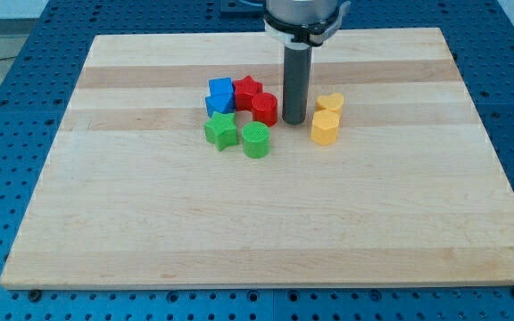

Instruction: Move green blocks to the bottom of yellow blocks

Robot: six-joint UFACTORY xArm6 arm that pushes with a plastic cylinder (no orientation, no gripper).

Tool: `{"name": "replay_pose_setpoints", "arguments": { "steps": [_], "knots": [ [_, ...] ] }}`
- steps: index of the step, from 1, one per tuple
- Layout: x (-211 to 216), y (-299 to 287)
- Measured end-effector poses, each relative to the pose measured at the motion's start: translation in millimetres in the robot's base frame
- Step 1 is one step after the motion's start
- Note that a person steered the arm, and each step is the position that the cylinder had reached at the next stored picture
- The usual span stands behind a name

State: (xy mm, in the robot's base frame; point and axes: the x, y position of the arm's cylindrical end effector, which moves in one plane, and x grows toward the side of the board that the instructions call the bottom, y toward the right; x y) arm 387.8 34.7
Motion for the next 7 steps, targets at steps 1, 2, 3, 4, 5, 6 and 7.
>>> {"name": "replay_pose_setpoints", "arguments": {
  "steps": [1, 2, 3, 4, 5, 6, 7],
  "knots": [
    [-0.1, -24.5],
    [-0.1, -47.9],
    [-0.1, -42.4],
    [16.8, -17.5],
    [53.0, -11.7],
    [84.5, -16.9],
    [113.1, -53.2]
  ]
}}
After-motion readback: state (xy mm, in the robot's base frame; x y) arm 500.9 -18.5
